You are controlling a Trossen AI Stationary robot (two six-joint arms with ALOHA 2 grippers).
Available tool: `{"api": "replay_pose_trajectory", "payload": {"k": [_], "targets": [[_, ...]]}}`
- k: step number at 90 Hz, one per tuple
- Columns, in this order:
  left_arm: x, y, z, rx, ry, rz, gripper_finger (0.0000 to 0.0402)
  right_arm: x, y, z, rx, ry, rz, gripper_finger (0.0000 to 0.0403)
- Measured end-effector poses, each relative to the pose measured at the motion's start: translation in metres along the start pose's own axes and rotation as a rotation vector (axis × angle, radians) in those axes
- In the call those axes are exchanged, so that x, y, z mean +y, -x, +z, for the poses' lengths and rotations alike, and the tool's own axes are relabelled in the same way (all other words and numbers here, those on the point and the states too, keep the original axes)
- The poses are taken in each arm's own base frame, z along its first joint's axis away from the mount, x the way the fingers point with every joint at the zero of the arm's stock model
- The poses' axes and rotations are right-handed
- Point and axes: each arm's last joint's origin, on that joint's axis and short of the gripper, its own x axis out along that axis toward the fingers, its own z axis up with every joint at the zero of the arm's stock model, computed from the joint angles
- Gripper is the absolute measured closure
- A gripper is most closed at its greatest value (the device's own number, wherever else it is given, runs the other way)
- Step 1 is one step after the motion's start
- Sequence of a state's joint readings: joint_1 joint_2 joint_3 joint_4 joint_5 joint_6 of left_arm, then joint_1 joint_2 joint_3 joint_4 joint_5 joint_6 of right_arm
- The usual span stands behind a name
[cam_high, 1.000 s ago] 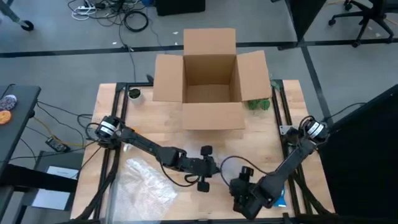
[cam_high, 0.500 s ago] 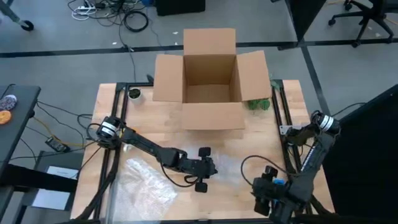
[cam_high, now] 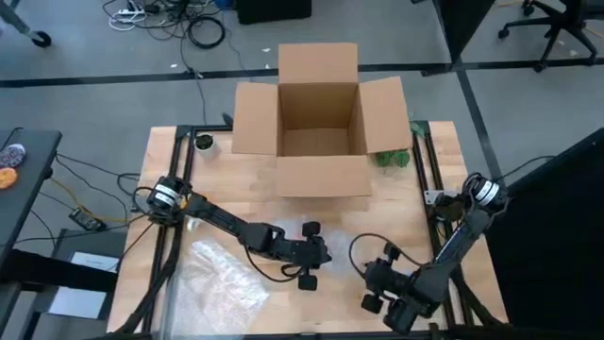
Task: Wrap mug
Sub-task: Wrap the orange mug with the bubble wrap
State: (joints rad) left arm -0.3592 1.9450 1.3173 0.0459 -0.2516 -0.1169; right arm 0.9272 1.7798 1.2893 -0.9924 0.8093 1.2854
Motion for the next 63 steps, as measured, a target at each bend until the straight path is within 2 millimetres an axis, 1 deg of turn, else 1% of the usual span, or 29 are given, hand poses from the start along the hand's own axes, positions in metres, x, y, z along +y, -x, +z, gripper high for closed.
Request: {"api": "replay_pose_trajectory", "payload": {"k": [4, 8, 19, 24, 32, 35, 39, 47, 55, 63], "targets": [[0.000, 0.001, 0.002, -0.007, 0.002, -0.001, 0.0402, -0.002, 0.005, 0.003, 0.031, 0.025, -0.019, 0.0386], [0.000, 0.002, 0.002, -0.007, 0.001, -0.002, 0.0402, -0.005, 0.012, 0.006, 0.071, 0.042, -0.033, 0.0396], [0.002, 0.002, 0.003, -0.008, -0.001, 0.002, 0.0402, -0.013, 0.032, 0.014, 0.119, 0.053, -0.090, 0.0394], [0.003, 0.002, 0.003, -0.006, -0.001, 0.003, 0.0402, -0.014, 0.039, 0.017, 0.080, 0.054, -0.096, 0.0398], [0.005, 0.002, 0.003, -0.003, 0.000, 0.008, 0.0402, -0.008, 0.040, 0.022, -0.079, 0.052, -0.073, 0.0401], [0.006, 0.002, 0.003, -0.004, 0.001, 0.010, 0.0402, -0.005, 0.035, 0.023, -0.119, 0.058, -0.062, 0.0401], [0.006, 0.002, 0.004, -0.008, 0.002, 0.010, 0.0402, -0.002, 0.025, 0.024, -0.133, 0.069, -0.051, 0.0402], [0.007, 0.009, 0.011, -0.030, 0.008, 0.002, 0.0402, -0.001, -0.009, 0.020, -0.132, 0.075, -0.053, 0.0402], [0.008, 0.030, 0.023, -0.037, 0.012, -0.011, 0.0402, -0.002, -0.040, 0.012, -0.109, 0.074, -0.009, 0.0403], [0.008, 0.060, 0.032, 0.014, 0.020, -0.019, 0.0402, -0.009, -0.062, 0.005, -0.067, 0.109, 0.000, 0.0403]]}}
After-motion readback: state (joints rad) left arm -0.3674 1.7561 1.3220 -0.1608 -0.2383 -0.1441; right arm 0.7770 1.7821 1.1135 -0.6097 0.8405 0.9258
